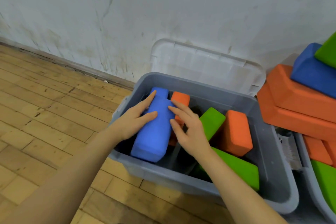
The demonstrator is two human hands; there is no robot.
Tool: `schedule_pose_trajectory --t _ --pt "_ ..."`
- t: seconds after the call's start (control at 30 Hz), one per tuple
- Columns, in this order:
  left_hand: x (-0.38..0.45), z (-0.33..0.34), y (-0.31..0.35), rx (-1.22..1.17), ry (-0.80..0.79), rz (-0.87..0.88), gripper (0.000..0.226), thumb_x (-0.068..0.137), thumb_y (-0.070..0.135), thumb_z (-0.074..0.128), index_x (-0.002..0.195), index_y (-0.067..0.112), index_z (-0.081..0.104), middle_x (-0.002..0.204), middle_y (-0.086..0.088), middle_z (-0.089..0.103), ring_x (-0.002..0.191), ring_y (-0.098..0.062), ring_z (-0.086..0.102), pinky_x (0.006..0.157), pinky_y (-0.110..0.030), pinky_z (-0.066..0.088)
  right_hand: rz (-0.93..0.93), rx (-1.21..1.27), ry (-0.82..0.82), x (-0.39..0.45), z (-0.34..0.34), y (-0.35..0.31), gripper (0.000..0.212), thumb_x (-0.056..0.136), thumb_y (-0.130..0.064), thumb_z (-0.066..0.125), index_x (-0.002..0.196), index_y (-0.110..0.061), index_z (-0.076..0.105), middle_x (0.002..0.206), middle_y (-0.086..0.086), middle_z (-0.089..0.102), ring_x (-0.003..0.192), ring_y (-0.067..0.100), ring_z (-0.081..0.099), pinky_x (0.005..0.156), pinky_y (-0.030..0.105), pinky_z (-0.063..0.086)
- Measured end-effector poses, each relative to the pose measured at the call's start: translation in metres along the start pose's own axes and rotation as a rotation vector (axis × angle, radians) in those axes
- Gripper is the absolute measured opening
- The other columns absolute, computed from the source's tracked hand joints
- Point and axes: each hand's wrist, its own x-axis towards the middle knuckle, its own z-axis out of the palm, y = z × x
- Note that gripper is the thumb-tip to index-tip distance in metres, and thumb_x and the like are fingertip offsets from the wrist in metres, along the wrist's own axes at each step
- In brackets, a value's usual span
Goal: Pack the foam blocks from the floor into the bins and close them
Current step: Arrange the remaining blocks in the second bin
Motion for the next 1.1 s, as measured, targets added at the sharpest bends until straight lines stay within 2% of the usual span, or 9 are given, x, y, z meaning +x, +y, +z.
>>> schedule_pose_trajectory --t 0.1,0.2,0.33,0.5,0.57,0.63,0.73,0.83,1.1 --pt "0.006 -0.003 -0.009 0.5 0.015 -0.051 0.054 0.098 0.033 0.043 0.146 0.038 0.02 0.154 0.009 0.02 0.132 -0.011 0.037 0.104 -0.026 0.034 0.089 -0.053 -0.171 -0.002 0.016 0.014 0.043 0.088 -0.027 0.05 0.128 -0.011 0.057 0.142 0.001 0.046 0.13 0.003 0.038 0.107 0.039 0.033" --pt "0.003 0.015 -0.009 0.824 0.108 -0.105 0.054 0.098 0.044 0.033 0.149 0.032 0.016 0.151 -0.004 0.024 0.122 -0.023 0.045 0.097 -0.036 0.04 0.102 -0.034 -0.185 -0.005 0.023 0.025 0.039 0.086 -0.023 0.05 0.123 -0.016 0.061 0.139 -0.002 0.051 0.129 0.006 0.044 0.103 0.045 0.038" --pt "0.007 0.029 -0.002 1.203 0.226 -0.147 0.105 0.069 0.086 0.017 0.148 0.017 0.019 0.143 -0.015 0.032 0.119 -0.033 0.045 0.095 -0.04 0.038 0.202 -0.208 -0.063 -0.005 0.01 0.033 0.037 0.088 -0.041 0.044 0.118 -0.031 0.064 0.137 -0.009 0.052 0.123 0.007 0.049 0.093 0.029 0.027" --pt "0.026 0.033 -0.005 1.209 0.241 -0.216 0.086 0.085 0.064 0.042 0.149 0.016 0.01 0.144 -0.019 0.024 0.12 -0.038 0.038 0.098 -0.042 0.033 0.601 -0.759 -0.182 -0.003 -0.019 0.066 0.051 0.094 -0.055 0.038 0.142 -0.038 0.035 0.157 0.004 0.017 0.139 0.037 0.022 0.109 0.046 0.018" --pt "0.024 0.043 -0.011 1.226 0.231 -0.175 0.08 0.088 0.06 0.041 0.149 0.02 0.01 0.146 -0.018 0.022 0.119 -0.037 0.038 0.097 -0.041 0.032 0.734 -0.798 -0.246 -0.007 -0.019 0.073 0.058 0.092 -0.064 0.028 0.145 -0.043 0.022 0.159 0.006 0.004 0.139 0.044 0.012 0.11 0.052 0.014" --pt "0.022 0.046 -0.014 1.246 0.238 -0.148 0.075 0.089 0.059 0.039 0.149 0.024 0.013 0.147 -0.017 0.023 0.117 -0.035 0.039 0.096 -0.04 0.032 0.814 -0.74 -0.273 -0.01 -0.012 0.077 0.064 0.089 -0.07 0.026 0.146 -0.044 0.014 0.159 0.007 -0.002 0.135 0.047 0.022 0.108 0.052 0.019" --pt "0.021 0.038 -0.013 1.227 0.254 -0.167 0.07 0.089 0.058 0.038 0.149 0.029 0.015 0.148 -0.016 0.024 0.116 -0.034 0.042 0.094 -0.039 0.034 0.782 -0.665 -0.29 -0.006 -0.002 0.074 0.077 0.083 -0.072 0.041 0.147 -0.041 0.013 0.158 0.01 -0.009 0.127 0.049 0.034 0.105 0.05 0.028" --pt "0.02 0.033 -0.013 1.204 0.258 -0.186 0.066 0.09 0.055 0.039 0.148 0.031 0.018 0.146 -0.016 0.027 0.114 -0.035 0.043 0.093 -0.04 0.036 0.687 -0.539 -0.226 -0.005 0.004 0.076 0.073 0.086 -0.054 0.056 0.147 -0.035 0.021 0.158 0.011 -0.009 0.132 0.051 0.023 0.108 0.053 0.024" --pt "0.028 0.028 -0.007 1.256 0.29 -0.155 0.061 0.092 0.053 0.037 0.147 0.034 0.02 0.14 -0.016 0.031 0.107 -0.033 0.047 0.091 -0.039 0.036 0.457 -0.436 -0.194 0.019 0.006 0.092 0.066 0.086 -0.046 0.06 0.145 -0.03 0.033 0.159 0.009 0.003 0.139 0.042 0.017 0.113 0.049 0.015"
